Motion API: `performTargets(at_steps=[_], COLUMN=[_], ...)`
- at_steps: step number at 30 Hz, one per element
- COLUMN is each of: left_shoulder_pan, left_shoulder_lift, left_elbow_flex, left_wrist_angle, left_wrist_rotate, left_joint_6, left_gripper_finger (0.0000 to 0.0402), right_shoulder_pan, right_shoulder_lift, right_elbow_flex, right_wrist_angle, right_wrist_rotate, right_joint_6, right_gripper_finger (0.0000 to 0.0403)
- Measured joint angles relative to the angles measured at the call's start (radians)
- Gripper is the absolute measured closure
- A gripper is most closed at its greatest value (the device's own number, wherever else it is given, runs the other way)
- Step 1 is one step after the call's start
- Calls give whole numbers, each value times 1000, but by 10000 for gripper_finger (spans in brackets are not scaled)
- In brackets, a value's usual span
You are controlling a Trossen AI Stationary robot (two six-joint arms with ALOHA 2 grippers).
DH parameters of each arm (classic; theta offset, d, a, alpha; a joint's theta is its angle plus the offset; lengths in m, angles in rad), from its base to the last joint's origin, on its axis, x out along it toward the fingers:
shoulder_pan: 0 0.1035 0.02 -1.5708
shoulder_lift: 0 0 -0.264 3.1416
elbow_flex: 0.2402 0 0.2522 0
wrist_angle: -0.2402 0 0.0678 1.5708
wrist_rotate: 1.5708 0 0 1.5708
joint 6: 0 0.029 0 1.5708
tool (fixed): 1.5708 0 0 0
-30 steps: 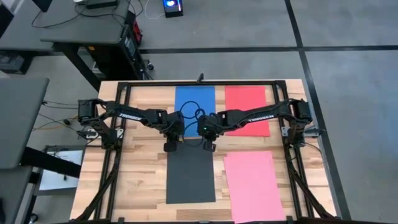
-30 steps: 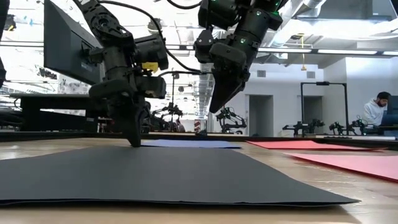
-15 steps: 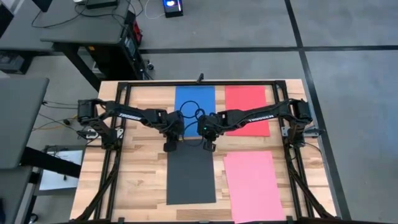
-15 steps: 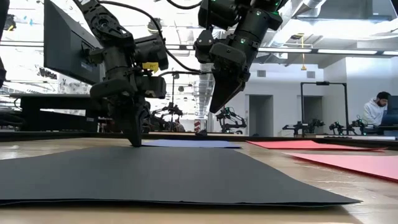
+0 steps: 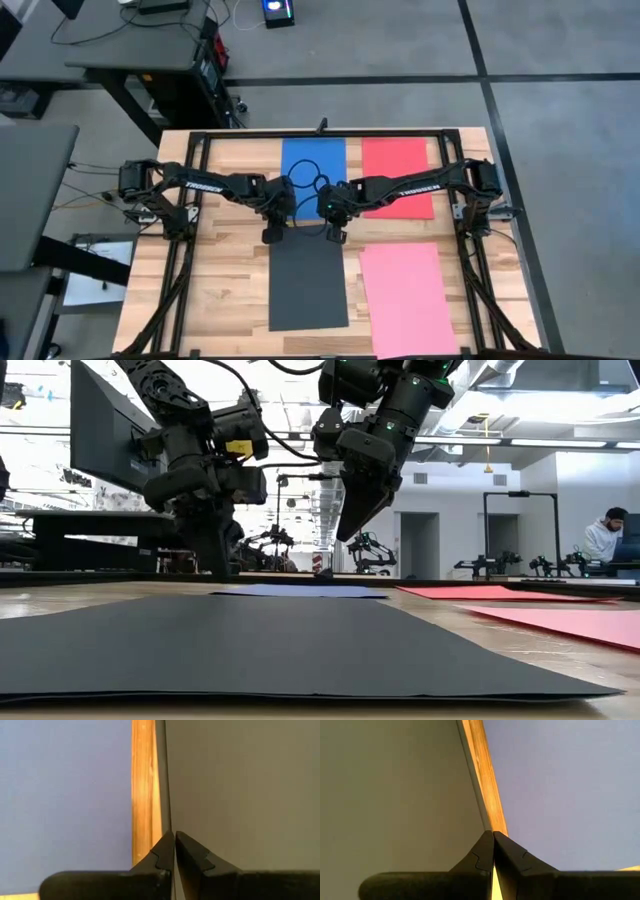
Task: Organize paper
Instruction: Adjust the stacked colored papers
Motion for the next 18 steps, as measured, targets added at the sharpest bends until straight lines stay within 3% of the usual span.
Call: performTargets(at_steps=[18], left_shoulder_pan=[38], left_shoulder_lift=[47], left_elbow_flex=[2], left_wrist_angle=[-16], left_wrist_rotate=[-34], left_joint_6=[21], left_gripper_finger=[402], right_shoulder_pan=[0], right_shoulder_lift=[0], right_elbow_flex=[0], right_wrist_angle=[1], right_wrist_rotate=[0], right_joint_6=[-2], right_gripper_finger=[403])
